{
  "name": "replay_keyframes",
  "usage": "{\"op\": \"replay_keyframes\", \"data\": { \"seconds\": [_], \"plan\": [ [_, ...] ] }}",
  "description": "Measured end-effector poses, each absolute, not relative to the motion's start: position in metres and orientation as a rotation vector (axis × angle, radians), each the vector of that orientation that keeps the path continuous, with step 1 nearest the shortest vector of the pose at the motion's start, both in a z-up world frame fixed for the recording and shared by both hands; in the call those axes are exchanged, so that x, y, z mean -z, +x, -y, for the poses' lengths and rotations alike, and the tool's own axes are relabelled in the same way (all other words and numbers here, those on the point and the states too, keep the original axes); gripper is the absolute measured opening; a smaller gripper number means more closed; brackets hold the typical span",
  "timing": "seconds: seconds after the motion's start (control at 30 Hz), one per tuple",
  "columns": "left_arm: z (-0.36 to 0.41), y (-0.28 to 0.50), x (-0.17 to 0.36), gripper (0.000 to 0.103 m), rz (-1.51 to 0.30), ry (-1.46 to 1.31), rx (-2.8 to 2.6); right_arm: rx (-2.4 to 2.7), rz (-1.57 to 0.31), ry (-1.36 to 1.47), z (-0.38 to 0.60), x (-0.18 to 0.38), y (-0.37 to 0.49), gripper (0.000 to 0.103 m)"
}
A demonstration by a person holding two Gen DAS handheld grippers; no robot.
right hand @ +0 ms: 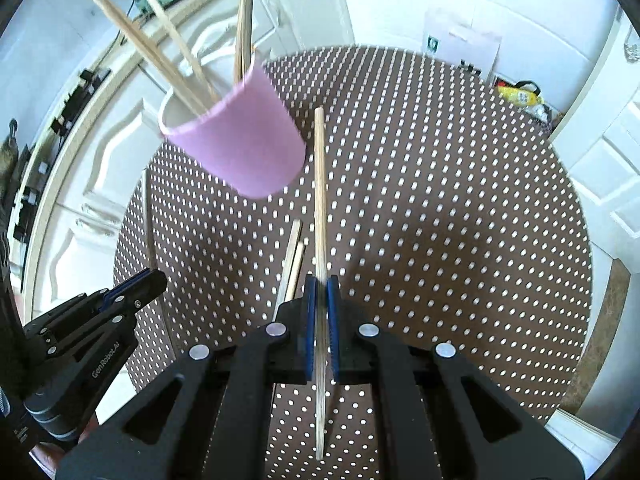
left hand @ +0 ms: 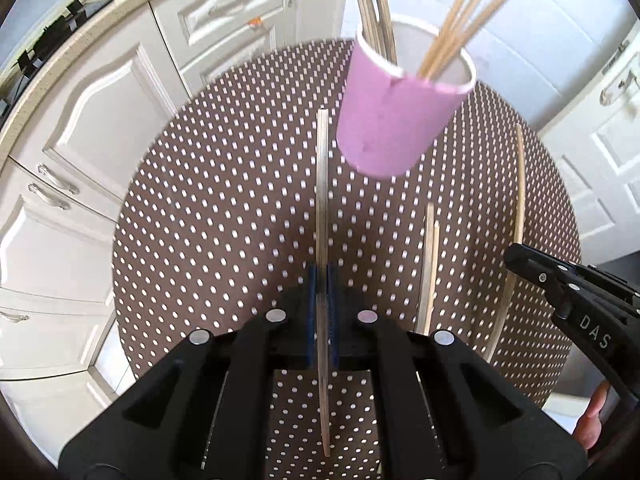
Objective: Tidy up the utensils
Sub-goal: 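Lift both held chopsticks upright and carry them over the pink cup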
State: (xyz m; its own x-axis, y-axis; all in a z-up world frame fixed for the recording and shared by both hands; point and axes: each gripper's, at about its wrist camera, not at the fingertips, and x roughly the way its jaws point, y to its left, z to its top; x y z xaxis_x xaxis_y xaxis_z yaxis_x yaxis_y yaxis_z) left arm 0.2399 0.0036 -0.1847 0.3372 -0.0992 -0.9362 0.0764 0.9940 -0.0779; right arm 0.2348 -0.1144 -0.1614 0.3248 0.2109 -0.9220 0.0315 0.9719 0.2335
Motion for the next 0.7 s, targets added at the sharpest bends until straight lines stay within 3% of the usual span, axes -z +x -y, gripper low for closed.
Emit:
{"op": "replay_keyframes", "data": {
  "seconds": [0.7],
  "plan": [
    [0.002,0.235,0.094,0.006,-1.011,-0.09,0.139,-0.103,-1.031,0.258,0.129,0.099,0.241,0.005]
  ]
}}
